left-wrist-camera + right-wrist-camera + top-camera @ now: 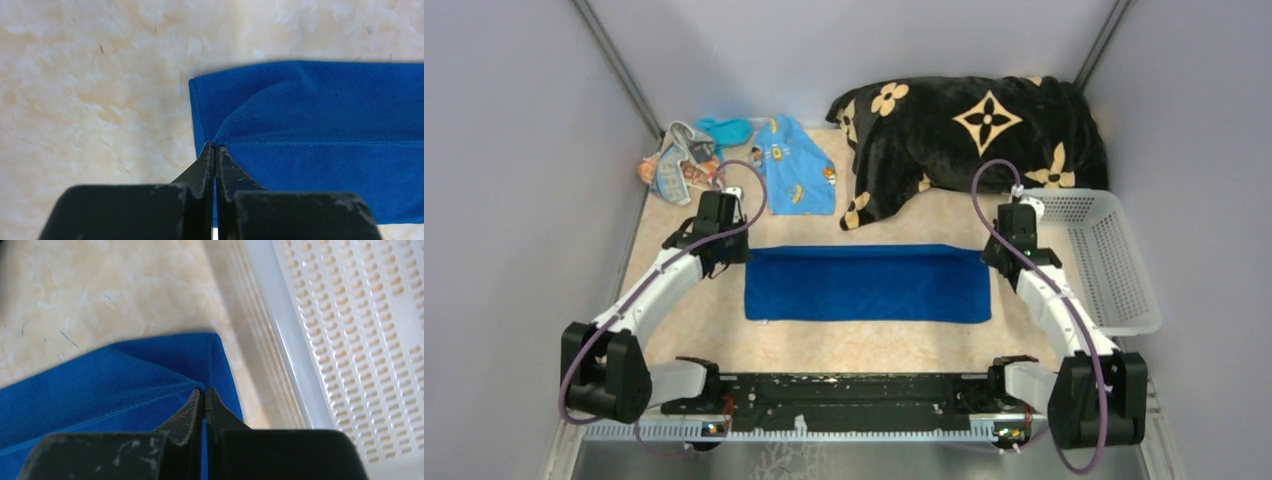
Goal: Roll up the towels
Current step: Fold the towel at the center of the board.
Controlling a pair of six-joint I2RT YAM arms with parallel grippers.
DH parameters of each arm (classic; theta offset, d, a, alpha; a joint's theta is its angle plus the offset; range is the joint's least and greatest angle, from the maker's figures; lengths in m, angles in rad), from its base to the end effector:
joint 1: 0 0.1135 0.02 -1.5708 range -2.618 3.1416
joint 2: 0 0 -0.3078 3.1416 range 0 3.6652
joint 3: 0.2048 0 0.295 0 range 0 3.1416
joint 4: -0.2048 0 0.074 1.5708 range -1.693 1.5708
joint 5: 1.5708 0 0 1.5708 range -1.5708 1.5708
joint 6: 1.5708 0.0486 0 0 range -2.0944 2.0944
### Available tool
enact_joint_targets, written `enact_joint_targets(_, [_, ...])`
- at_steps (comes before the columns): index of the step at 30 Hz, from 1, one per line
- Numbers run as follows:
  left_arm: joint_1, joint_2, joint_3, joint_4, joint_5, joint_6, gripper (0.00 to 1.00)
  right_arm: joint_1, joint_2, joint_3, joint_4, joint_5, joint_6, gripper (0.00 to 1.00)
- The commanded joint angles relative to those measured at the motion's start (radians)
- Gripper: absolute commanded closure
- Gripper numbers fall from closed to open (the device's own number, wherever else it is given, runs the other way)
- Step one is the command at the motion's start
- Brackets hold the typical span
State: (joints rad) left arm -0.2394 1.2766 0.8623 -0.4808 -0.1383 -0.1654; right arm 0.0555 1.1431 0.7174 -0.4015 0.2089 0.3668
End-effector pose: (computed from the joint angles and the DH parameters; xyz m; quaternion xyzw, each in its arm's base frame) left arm 0.2888 -0.0636 0.2514 0.0119 0.9414 -0.0026 0.3370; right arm 0.2626 0.0045 0.2395 0.1811 0.9095 -0.0193 0.3736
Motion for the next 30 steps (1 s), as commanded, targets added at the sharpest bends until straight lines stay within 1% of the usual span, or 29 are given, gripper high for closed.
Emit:
enact_joint_targets(1, [0.012,-0.098,-0.087,-0.006,0.001,-0.179,1.0,-0.015,-0.131,-0.075,-0.041,0.073,0.086,1.0])
enact_joint_targets(7, [0.012,-0.195,-0.193,-0.003,-0.015,-0.389,1.0,-0.015,-0.233,-0.162,-0.093,0.12,0.198,1.0])
enact_joint_targets(12, [0.012,-0.229,-0.254,0.001,-0.055,-0.486,1.0,-0.014,-0.268,-0.222,-0.099,0.159,0.271,1.0])
enact_joint_targets(17, [0.012,-0.252,-0.295,-0.011,-0.068,-0.554,1.0,-0.014,-0.275,-0.237,-0.119,0.151,0.314,1.0])
enact_joint_targets(22, [0.013,-0.337,-0.306,-0.05,-0.114,-0.605,1.0,-0.014,-0.303,-0.208,-0.162,0.149,0.337,1.0])
enact_joint_targets(26, [0.012,-0.4,-0.296,-0.091,-0.151,-0.6,1.0,-0.014,-0.348,-0.185,-0.2,0.177,0.337,1.0])
enact_joint_targets(30, [0.012,-0.425,-0.316,-0.107,-0.141,-0.606,1.0,-0.014,-0.384,-0.182,-0.242,0.173,0.358,1.0])
